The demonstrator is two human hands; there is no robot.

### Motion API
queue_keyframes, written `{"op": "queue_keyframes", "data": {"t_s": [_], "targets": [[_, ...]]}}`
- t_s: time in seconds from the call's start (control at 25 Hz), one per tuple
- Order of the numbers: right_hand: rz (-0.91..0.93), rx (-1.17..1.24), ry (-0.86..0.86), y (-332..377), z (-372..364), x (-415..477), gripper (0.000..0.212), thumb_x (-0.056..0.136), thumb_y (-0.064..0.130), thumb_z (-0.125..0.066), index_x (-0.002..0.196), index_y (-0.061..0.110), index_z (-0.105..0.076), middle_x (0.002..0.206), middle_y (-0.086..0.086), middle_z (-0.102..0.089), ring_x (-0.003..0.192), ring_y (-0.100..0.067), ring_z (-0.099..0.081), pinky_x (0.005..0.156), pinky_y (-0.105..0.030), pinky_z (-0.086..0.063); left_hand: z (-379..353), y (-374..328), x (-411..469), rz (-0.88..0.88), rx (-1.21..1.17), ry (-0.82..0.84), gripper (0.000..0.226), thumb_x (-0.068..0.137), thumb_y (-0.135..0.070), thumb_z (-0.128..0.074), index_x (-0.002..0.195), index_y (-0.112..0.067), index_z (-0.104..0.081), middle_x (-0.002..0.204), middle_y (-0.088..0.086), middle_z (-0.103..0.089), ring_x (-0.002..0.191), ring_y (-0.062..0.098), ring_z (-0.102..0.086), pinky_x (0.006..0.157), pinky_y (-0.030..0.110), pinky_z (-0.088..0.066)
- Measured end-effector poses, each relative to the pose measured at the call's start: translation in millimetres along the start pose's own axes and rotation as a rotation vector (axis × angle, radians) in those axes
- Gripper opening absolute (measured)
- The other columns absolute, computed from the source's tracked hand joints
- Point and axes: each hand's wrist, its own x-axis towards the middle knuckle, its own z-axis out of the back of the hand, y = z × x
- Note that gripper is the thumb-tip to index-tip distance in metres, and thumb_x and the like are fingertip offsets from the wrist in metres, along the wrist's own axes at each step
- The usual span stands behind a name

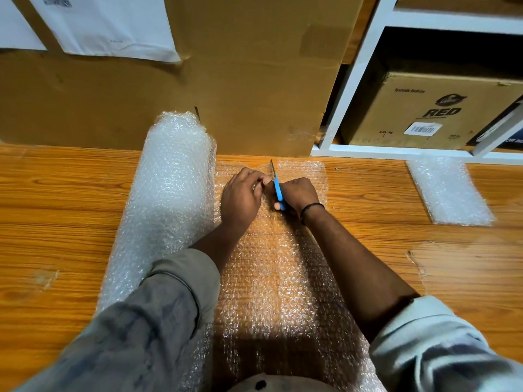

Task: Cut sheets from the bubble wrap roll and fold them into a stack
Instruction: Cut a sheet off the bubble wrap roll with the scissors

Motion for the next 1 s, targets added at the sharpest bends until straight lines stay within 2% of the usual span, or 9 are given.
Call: {"op": "queue_keyframes", "data": {"t_s": [0.08,0.16,0.24,0.28,0.44,0.56,0.72,1.0], "targets": [[0.023,0.029,0.022,-1,5,-5,0.041,0.088,0.022,-0.079,0.057,0.015,-0.053,0.052,-0.001,-0.052,0.045,-0.016,-0.062,0.046,-0.022,-0.041,0,0,0,0.011,0.005,0.01,0.022,0.093,-0.01,-0.064,0.111,-0.02,-0.071,0.108,-0.002,-0.066,0.094,0.021,-0.062,0.074,0.036,-0.052],[0.042,0.048,0.04,-5,10,-14,0.024,0.091,0.018,-0.076,0.073,0.01,-0.063,0.065,-0.005,-0.062,0.043,-0.012,-0.064,0.046,-0.021,-0.05,-1,-1,0,0.018,0.033,0.03,0.02,0.093,-0.013,-0.067,0.112,-0.02,-0.072,0.109,-0.001,-0.068,0.095,0.022,-0.063,0.078,0.038,-0.054],[0.059,0.044,0.014,-11,14,-24,0.011,0.093,0.014,-0.071,0.085,0.01,-0.065,0.084,-0.011,-0.071,0.057,-0.019,-0.071,0.063,-0.035,-0.064,-2,0,1,0.016,0.076,0.041,0.019,0.097,-0.019,-0.064,0.114,-0.019,-0.072,0.111,0.001,-0.07,0.097,0.022,-0.064,0.081,0.039,-0.054],[0.084,-0.005,-0.017,-15,17,-28,0.008,0.093,0.014,-0.07,0.089,0.011,-0.064,0.091,-0.012,-0.072,0.065,-0.024,-0.073,0.069,-0.04,-0.065,-2,-1,0,0.017,0.089,0.047,0.02,0.097,-0.021,-0.063,0.115,-0.02,-0.072,0.112,0.001,-0.07,0.099,0.022,-0.064,0.083,0.039,-0.054],[0.173,-0.212,-0.127,-34,34,-52,0.026,0.09,0.025,-0.074,0.106,0.009,-0.062,0.1,-0.01,-0.071,0.089,-0.028,-0.066,0.076,-0.04,-0.056,4,-11,-15,0.02,0.13,0.104,0.029,0.097,-0.028,-0.06,0.125,-0.026,-0.069,0.123,-0.005,-0.069,0.11,0.02,-0.06,0.091,0.037,-0.048],[0.252,-0.309,-0.21,-53,51,-75,0.029,0.09,0.027,-0.075,0.104,0.006,-0.06,0.1,-0.016,-0.071,0.093,-0.034,-0.065,0.072,-0.041,-0.05,15,-25,-40,-0.054,0.158,0.154,0.031,0.097,-0.032,-0.06,0.126,-0.029,-0.068,0.129,-0.009,-0.066,0.115,0.018,-0.057,0.093,0.036,-0.046],[0.325,-0.48,-0.315,-81,80,-98,0.024,0.09,0.029,-0.073,0.092,0.009,-0.059,0.088,-0.021,-0.07,0.084,-0.043,-0.065,0.061,-0.037,-0.042,24,-45,-81,-0.136,0.134,0.188,0.026,0.096,-0.034,-0.061,0.121,-0.031,-0.068,0.126,-0.012,-0.064,0.114,0.015,-0.055,0.093,0.036,-0.043],[0.362,-0.595,-0.348,-122,113,-128,0.02,0.092,0.029,-0.068,0.096,0.01,-0.06,0.085,-0.022,-0.069,0.076,-0.043,-0.065,0.058,-0.04,-0.046,18,-72,-138,-0.249,0.176,0.285,0.029,0.095,-0.041,-0.062,0.121,-0.032,-0.069,0.132,-0.011,-0.062,0.122,0.015,-0.051,0.1,0.036,-0.037]]}}
